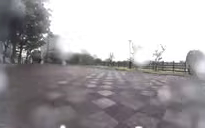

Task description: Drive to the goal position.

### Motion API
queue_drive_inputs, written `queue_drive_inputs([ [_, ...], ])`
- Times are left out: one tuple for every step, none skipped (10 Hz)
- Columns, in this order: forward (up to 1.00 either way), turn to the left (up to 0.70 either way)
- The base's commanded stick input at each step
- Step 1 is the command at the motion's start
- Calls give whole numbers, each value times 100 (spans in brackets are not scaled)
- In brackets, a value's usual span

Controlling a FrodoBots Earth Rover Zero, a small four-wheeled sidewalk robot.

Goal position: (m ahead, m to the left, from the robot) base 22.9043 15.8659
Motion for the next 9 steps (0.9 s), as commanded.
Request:
queue_drive_inputs([
  [100, 0],
  [100, 0],
  [100, 0],
  [100, 0],
  [100, 0],
  [100, 0],
  [100, 0],
  [100, 0],
  [100, 0],
])
